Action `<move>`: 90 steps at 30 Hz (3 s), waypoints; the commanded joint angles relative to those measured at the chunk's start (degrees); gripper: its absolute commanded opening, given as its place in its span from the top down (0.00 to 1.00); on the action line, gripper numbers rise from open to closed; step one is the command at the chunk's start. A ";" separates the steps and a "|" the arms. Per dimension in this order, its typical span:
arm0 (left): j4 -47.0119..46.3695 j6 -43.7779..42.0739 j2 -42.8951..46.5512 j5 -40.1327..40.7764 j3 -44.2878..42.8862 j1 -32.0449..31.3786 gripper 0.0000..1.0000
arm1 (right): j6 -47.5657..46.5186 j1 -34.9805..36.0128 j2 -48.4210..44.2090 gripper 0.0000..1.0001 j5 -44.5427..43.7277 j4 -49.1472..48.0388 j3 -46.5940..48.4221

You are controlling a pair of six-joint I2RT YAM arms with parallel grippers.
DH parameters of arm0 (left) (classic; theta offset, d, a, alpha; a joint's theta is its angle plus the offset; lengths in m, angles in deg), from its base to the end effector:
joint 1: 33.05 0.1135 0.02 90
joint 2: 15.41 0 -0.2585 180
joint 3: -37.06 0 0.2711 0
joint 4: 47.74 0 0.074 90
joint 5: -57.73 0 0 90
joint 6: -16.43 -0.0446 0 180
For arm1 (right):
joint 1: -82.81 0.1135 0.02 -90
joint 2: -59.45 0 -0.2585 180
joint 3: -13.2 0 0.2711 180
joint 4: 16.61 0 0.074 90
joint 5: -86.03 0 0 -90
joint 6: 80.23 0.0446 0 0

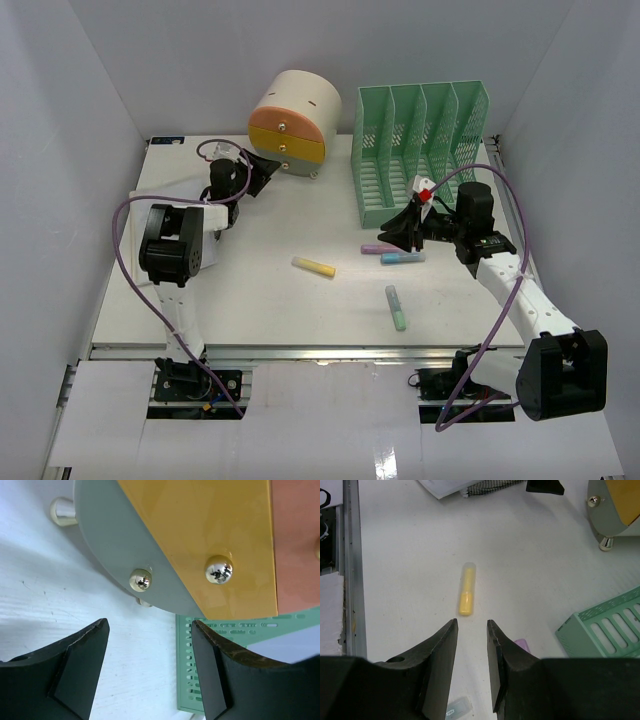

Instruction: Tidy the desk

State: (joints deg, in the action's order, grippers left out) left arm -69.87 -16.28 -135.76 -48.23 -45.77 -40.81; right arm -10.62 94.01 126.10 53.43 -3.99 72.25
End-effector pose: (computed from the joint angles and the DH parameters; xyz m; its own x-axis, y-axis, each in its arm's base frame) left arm 0.4723 -0.0767 0.1404 -0.4724 -0.7521 -0.4596 -0.0092 0.5256 -0.8507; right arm 0.2657 0.0909 0.2811 -0.0112 -0.1936 -0.9810 -0.9431 0.3281 -0.0540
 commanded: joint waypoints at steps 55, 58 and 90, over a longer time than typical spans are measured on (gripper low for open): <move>-8.34 6.84 -22.47 -10.95 -24.11 0.55 0.65 | -2.55 -1.45 0.50 0.63 0.61 0.08 0.76; -8.89 6.92 -22.20 -11.57 -23.89 0.55 0.72 | -2.46 -1.45 0.45 0.63 0.61 0.08 0.76; -13.84 -5.31 7.85 -19.55 17.12 3.76 0.42 | -3.78 -2.15 1.82 0.63 0.17 2.05 0.37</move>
State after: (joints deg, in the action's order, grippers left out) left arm -87.66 -16.98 -133.66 -65.65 -27.95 -37.67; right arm -13.22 92.17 126.97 53.16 -3.49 72.23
